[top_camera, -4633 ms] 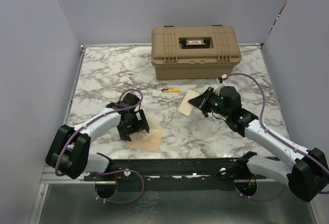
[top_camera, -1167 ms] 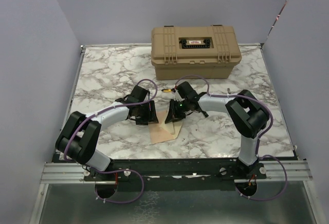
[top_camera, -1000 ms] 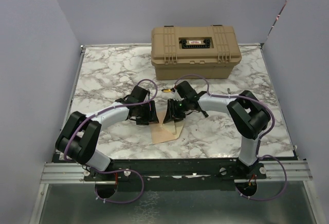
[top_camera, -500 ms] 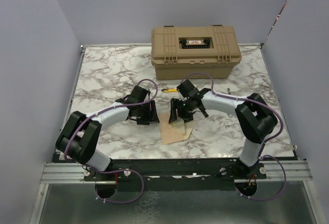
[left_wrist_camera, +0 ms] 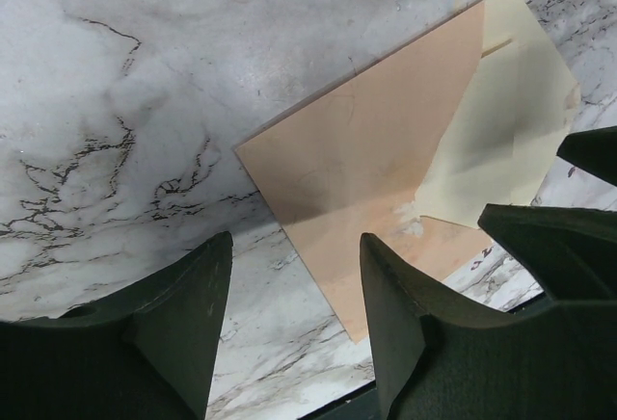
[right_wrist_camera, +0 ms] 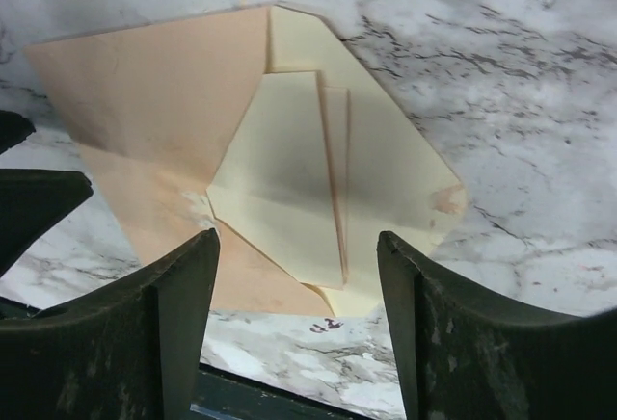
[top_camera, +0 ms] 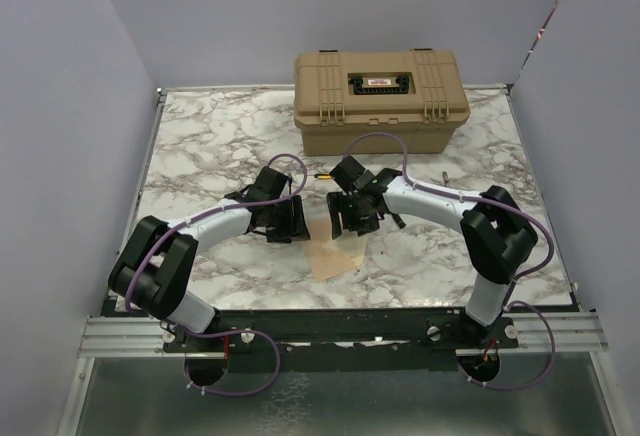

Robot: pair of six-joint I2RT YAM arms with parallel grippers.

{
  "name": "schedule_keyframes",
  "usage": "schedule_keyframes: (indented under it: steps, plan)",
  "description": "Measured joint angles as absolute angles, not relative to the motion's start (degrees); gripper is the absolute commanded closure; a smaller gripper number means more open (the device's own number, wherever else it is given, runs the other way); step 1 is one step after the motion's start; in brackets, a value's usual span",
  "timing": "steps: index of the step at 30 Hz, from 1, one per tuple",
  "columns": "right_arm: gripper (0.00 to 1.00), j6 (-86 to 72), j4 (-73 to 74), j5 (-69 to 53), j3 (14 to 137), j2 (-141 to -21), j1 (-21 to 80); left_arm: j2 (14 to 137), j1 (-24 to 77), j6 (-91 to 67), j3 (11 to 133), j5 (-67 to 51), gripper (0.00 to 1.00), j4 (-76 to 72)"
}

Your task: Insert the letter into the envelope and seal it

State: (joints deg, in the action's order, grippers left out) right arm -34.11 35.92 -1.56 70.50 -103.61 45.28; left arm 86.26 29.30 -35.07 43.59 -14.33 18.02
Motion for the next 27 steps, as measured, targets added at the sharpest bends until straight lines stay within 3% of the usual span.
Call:
schedule_keyframes:
  steps: [8, 16, 27]
  plan:
    - [0.56, -35.55, 32.82, 0.23, 65.84, -100.51, 45.15, 85.97, 29.30, -35.48, 43.09, -14.33, 0.43, 17.47]
    - [0.60, -36.64, 28.16, 0.16, 64.53, -101.60, 45.15, 86.15, 29.30, -36.23, 42.83, -15.03, 0.47, 16.88]
    - [0.57, -36.51, 27.38, 0.64, 64.53, -102.98, 45.15, 86.41, 29.19, -36.40, 42.65, -15.70, 0.49, 16.49]
